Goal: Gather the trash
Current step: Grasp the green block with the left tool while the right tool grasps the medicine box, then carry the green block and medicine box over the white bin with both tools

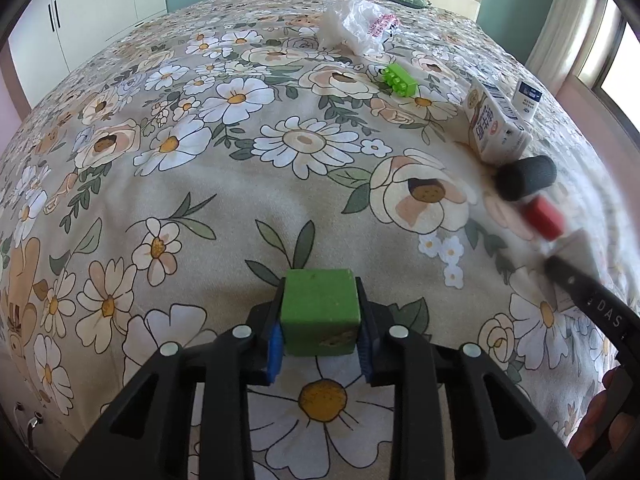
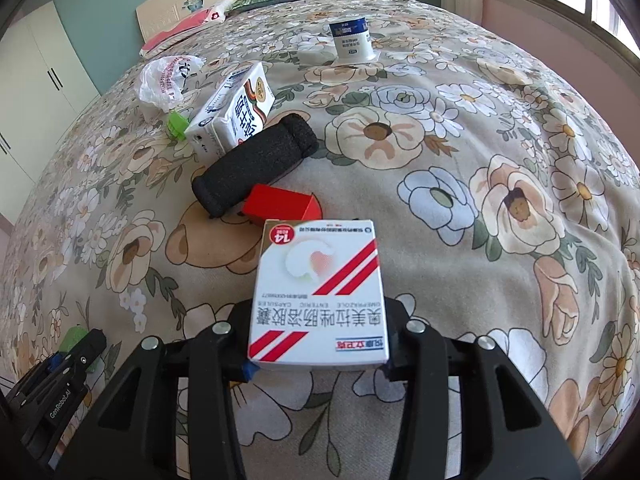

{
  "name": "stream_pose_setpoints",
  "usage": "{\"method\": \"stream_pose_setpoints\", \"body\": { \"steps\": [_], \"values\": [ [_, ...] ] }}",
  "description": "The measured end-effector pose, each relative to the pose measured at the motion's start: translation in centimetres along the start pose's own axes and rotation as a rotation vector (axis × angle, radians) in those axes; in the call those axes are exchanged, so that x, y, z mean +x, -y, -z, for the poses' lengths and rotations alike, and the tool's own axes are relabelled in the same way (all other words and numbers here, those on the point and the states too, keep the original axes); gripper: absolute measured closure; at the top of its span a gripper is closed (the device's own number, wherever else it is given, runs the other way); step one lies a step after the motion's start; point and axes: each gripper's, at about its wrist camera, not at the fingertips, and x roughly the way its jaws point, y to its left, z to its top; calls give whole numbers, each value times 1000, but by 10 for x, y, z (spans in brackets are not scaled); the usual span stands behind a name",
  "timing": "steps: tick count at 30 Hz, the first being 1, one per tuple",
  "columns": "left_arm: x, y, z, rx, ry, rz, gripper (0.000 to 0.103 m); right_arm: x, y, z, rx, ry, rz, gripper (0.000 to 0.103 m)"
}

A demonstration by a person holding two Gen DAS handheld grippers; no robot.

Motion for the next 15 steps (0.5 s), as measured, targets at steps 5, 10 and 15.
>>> {"method": "stream_pose_setpoints", "body": {
  "steps": [5, 10, 15],
  "values": [
    [-9, -6, 2, 16, -7, 16, 71, -16, 5, 6, -16, 3, -15, 59],
    [-29, -13, 8, 28, 1, 19, 71, -42, 5, 11, -41, 24, -21, 59],
    [-68, -19, 15, 58, 50, 15, 71, -85, -4, 18, -94, 77, -29, 59]
  ]
}}
